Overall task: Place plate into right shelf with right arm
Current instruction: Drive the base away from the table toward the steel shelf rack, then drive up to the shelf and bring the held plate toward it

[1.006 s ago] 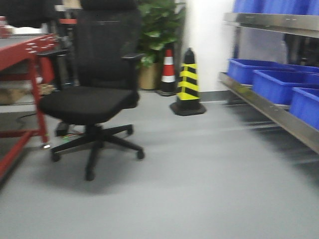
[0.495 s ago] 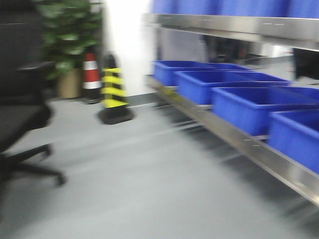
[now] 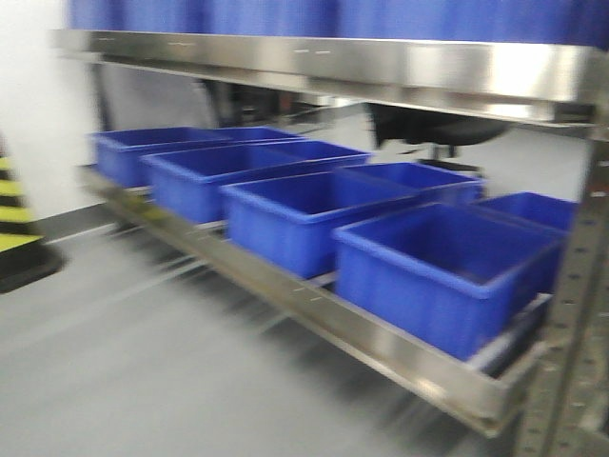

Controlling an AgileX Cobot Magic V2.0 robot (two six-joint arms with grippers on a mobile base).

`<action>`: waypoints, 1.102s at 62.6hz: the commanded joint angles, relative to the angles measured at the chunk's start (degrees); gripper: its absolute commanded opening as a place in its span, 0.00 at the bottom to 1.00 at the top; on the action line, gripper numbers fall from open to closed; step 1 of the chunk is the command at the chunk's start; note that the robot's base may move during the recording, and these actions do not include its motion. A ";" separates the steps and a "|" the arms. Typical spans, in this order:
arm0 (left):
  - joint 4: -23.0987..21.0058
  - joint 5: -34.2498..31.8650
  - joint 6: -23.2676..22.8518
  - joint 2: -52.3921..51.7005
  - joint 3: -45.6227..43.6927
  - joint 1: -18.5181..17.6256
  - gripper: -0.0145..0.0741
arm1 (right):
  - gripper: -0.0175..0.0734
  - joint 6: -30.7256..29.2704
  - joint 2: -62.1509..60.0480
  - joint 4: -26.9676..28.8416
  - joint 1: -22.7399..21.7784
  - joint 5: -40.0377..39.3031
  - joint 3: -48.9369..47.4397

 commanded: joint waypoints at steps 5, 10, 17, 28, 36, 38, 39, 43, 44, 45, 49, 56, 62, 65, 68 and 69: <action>-0.22 -4.88 -0.14 -0.57 0.48 -0.42 0.11 | 0.25 -0.37 0.31 -0.53 -0.13 -5.16 -1.72; -0.22 -4.88 -0.14 -0.57 0.48 -0.42 0.11 | 0.25 -0.37 0.31 -0.53 -0.13 -5.16 -1.72; -0.22 -4.88 -0.14 -0.57 0.48 -0.42 0.11 | 0.25 -0.37 0.31 -0.53 -0.13 -5.16 -1.72; -0.22 -4.88 -0.14 -0.57 0.48 -0.42 0.11 | 0.25 -0.37 0.31 -0.53 -0.13 -5.16 -1.72; -0.22 -4.88 -0.14 -0.57 0.48 -0.42 0.11 | 0.25 -0.37 0.31 -0.53 -0.13 -5.16 -1.72; -0.22 -4.88 -0.14 -0.57 0.48 -0.42 0.11 | 0.25 -0.37 0.31 -0.53 -0.13 -5.16 -1.72; -0.22 -4.88 -0.14 -0.57 0.48 -0.42 0.11 | 0.25 -0.37 0.31 -0.53 -0.13 -5.16 -1.72; -0.22 -4.88 -0.14 -0.57 0.48 -0.42 0.11 | 0.25 -0.37 0.31 -0.53 -0.13 -5.16 -1.72; -0.22 -4.88 -0.14 -0.57 0.48 -0.42 0.11 | 0.25 -0.37 0.31 -0.53 -0.13 -5.16 -1.72; -0.22 -4.88 -0.14 -0.57 0.48 -0.42 0.11 | 0.25 -0.37 0.31 -0.53 -0.13 -5.16 -1.72; -0.22 -4.88 -0.14 -0.57 0.48 -0.42 0.11 | 0.25 -0.37 0.31 -0.53 -0.13 -5.16 -1.72; -0.22 -4.88 -0.14 -0.57 0.48 -0.42 0.11 | 0.25 -0.37 0.31 -0.53 -0.13 -5.16 -1.72; -0.22 -4.88 -0.14 -0.57 0.48 -0.42 0.11 | 0.25 -0.37 0.31 -0.53 -0.13 -5.16 -1.72; -0.22 -4.88 -0.14 -0.57 0.48 -0.42 0.11 | 0.25 -0.37 0.31 -0.53 -0.13 -5.16 -1.72; -0.22 -4.88 -0.14 -0.57 0.48 -0.42 0.11 | 0.25 -0.37 0.31 -0.53 -0.13 -5.16 -1.72; -0.22 -4.88 -0.14 -0.57 0.48 -0.42 0.11 | 0.25 -0.37 0.31 -0.53 -0.13 -5.16 -1.72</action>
